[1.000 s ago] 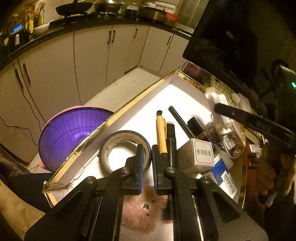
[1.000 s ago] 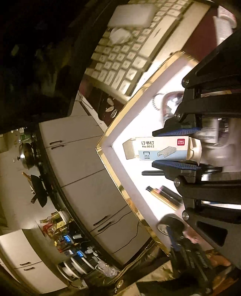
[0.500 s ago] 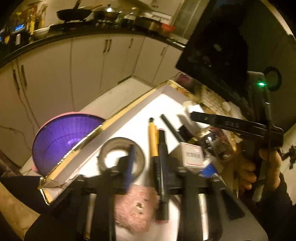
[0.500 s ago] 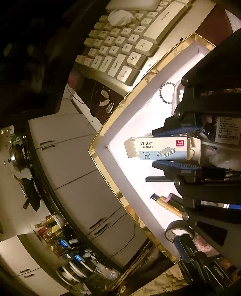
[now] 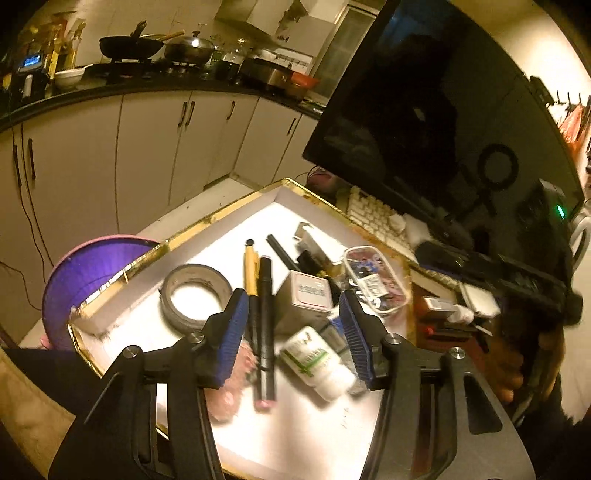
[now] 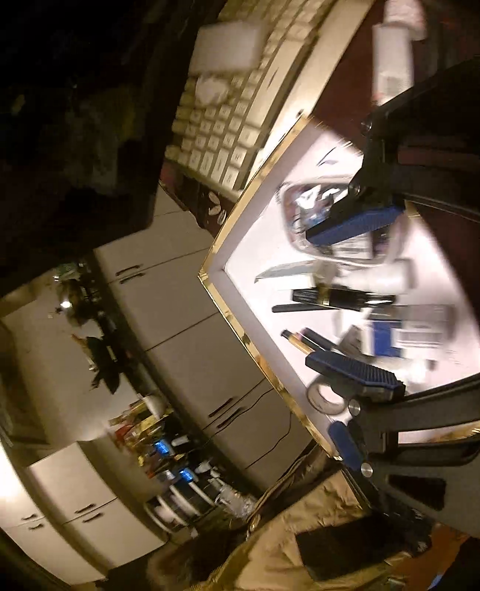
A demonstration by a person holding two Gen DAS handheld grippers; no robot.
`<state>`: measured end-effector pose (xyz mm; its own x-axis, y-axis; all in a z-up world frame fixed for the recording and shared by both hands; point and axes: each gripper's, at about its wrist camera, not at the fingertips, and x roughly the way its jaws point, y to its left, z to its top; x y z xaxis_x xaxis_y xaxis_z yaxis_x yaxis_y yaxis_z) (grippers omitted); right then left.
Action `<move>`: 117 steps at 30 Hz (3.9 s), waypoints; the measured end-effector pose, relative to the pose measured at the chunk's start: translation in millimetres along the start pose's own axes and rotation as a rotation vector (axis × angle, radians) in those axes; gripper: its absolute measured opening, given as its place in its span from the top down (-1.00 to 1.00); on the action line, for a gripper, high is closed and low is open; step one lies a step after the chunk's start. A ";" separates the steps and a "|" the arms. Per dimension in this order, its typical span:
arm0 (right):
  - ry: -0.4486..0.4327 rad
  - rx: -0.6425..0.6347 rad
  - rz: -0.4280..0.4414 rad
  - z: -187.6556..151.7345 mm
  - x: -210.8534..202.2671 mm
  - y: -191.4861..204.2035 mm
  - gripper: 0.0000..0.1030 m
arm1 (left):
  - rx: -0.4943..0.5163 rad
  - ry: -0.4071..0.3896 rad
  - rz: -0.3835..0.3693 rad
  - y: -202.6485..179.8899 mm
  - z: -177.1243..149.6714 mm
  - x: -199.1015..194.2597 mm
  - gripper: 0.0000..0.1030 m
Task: Organize objects
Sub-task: 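Move both tools back over the desk toward the remaining markers, then grasp the black red-capped marker with the left tool, then grasp the black pen with the right tool while the left holds the marker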
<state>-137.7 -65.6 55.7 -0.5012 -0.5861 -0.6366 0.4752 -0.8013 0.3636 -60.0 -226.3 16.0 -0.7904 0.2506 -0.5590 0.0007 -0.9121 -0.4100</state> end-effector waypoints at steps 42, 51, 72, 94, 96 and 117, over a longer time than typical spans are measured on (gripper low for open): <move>-0.091 0.274 -0.413 -147.1 -123.0 -158.5 -0.17 | 0.272 0.333 -0.153 -211.7 -43.5 119.5 -0.02; -0.078 0.311 -0.407 -149.1 -121.0 -166.4 -0.17 | 0.345 0.387 -0.107 -236.5 -48.1 167.9 -0.02; -0.117 0.387 -0.424 -151.2 -128.1 -177.2 -0.18 | 0.521 0.511 -0.195 -261.8 -74.8 184.5 0.04; -0.139 0.454 -0.429 -154.6 -138.2 -188.9 -0.18 | 0.573 0.473 -0.149 -253.9 -101.3 138.3 0.72; -0.138 0.452 -0.431 -154.9 -138.5 -188.5 -0.18 | 0.565 0.480 -0.149 -245.9 -104.4 127.0 0.72; -0.122 0.410 -0.470 -154.4 -137.3 -181.7 -0.18 | 0.567 0.442 -0.118 -238.1 -110.5 115.2 0.71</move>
<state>-43.5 179.0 -28.0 -0.6790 -0.1508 -0.7184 -0.1187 -0.9432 0.3102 -83.5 55.6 -30.4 -0.4442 0.3562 -0.8221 -0.4815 -0.8687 -0.1161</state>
